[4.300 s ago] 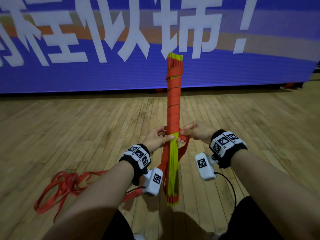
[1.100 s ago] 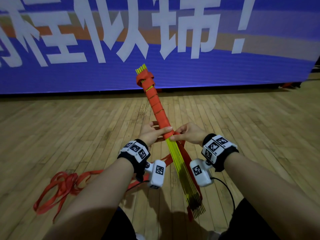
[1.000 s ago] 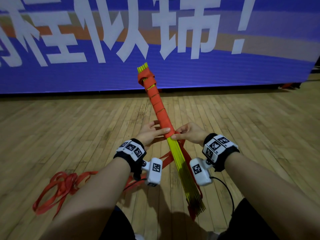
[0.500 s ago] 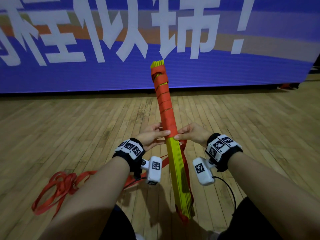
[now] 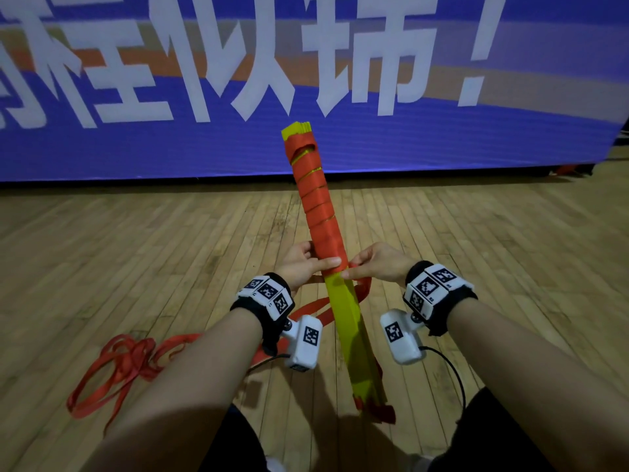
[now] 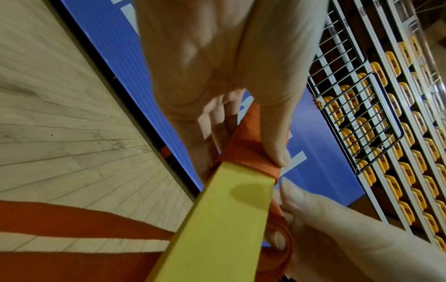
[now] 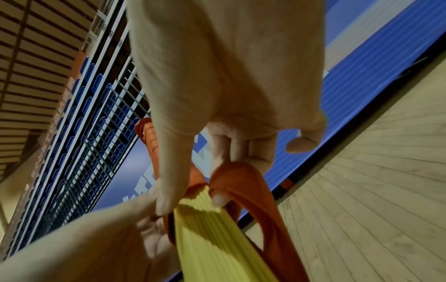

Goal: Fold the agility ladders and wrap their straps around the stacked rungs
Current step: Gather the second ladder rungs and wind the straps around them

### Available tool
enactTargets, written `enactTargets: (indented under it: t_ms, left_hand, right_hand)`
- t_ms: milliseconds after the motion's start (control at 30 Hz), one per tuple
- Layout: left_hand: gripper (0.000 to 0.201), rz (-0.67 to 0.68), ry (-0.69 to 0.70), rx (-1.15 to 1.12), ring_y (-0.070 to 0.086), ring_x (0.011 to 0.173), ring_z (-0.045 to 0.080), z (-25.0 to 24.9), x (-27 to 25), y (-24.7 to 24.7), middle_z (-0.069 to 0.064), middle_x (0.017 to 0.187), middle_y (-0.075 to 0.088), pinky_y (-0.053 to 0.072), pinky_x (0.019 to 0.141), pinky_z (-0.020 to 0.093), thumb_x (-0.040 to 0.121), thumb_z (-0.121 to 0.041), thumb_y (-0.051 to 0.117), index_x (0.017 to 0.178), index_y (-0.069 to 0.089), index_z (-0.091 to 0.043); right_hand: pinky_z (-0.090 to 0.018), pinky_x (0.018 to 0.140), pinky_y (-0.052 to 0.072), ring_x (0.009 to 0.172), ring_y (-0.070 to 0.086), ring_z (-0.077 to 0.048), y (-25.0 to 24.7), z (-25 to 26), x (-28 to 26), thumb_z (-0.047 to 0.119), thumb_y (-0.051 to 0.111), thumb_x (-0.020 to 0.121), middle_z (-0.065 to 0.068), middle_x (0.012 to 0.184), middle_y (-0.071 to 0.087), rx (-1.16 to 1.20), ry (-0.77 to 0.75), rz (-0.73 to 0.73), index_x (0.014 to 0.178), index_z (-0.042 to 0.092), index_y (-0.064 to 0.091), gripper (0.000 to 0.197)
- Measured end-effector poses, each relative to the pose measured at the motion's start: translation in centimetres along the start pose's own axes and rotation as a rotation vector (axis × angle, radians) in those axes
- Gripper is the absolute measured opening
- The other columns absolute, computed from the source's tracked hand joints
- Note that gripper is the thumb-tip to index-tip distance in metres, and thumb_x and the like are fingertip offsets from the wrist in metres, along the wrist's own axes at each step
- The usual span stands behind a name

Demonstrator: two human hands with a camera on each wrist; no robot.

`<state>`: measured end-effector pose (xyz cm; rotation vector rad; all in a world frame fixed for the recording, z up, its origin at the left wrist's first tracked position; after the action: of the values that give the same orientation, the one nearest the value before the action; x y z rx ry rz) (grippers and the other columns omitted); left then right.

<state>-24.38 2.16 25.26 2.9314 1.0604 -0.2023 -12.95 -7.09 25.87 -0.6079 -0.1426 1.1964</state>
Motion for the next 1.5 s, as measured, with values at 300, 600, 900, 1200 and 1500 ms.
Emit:
enactTargets:
  t_ms: [300, 600, 900, 1200, 1500]
  left_hand:
    - [0.049, 0.038, -0.035, -0.018, 0.067, 0.091, 0.018, -0.1, -0.1, -1.0, 0.01, 0.106, 0.068, 0.057, 0.072, 0.027, 0.08, 0.003, 0.069, 0.125, 0.05, -0.007]
    - [0.045, -0.021, 0.045, -0.056, 0.066, 0.085, 0.021, -0.3, -0.4, -1.2, 0.009, 0.094, 0.066, 0.058, 0.069, 0.031, 0.08, 0.007, 0.068, 0.117, 0.049, -0.009]
    - [0.045, -0.092, 0.054, -0.005, 0.066, 0.078, 0.015, 0.1, 0.2, -1.0, 0.008, 0.088, 0.059, 0.058, 0.063, 0.029, 0.076, -0.003, 0.077, 0.116, 0.056, -0.002]
    - [0.038, -0.063, 0.06, 0.022, 0.067, 0.084, 0.021, 0.1, 0.5, -0.7, 0.009, 0.097, 0.064, 0.058, 0.079, 0.044, 0.075, -0.005, 0.078, 0.098, 0.048, -0.011]
    - [0.043, 0.176, -0.03, -0.027, 0.067, 0.092, 0.021, 0.0, 0.1, 0.0, 0.008, 0.1, 0.069, 0.055, 0.082, 0.036, 0.082, 0.006, 0.064, 0.117, 0.046, -0.011]
  right_hand:
    - [-0.033, 0.088, 0.053, 0.077, 0.065, -0.013, 0.0, 0.3, 0.7, 0.026, 0.078, 0.077, -0.007, 0.079, 0.072, -0.056, -0.044, -0.071, 0.076, 0.008, 0.073, 0.018]
    - [-0.021, 0.08, 0.049, 0.077, 0.065, -0.011, -0.1, 0.5, 0.3, 0.017, 0.076, 0.077, -0.002, 0.078, 0.071, 0.078, -0.037, -0.051, 0.075, 0.013, 0.071, 0.007]
    - [-0.026, 0.079, 0.05, 0.075, 0.062, -0.016, 0.1, 0.8, -0.4, 0.016, 0.075, 0.079, -0.009, 0.079, 0.066, 0.057, -0.054, -0.041, 0.074, 0.008, 0.067, 0.013]
    - [-0.037, 0.077, 0.052, 0.072, 0.061, -0.018, 0.9, 1.4, -0.3, 0.028, 0.08, 0.074, -0.012, 0.081, 0.068, -0.134, -0.077, -0.079, 0.075, 0.009, 0.065, 0.024]
    - [-0.022, 0.08, 0.05, 0.081, 0.063, -0.012, 0.4, 0.9, -0.7, 0.016, 0.079, 0.074, -0.001, 0.082, 0.068, -0.01, -0.05, 0.023, 0.073, 0.018, 0.064, 0.015]
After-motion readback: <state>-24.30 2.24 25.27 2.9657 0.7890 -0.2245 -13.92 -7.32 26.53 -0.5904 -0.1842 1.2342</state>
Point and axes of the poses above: each hand's wrist, its own x-axis towards the middle knuckle, its own y-axis out of the palm, z = x × y, the point moved 7 cm from there along x, towards the middle knuckle
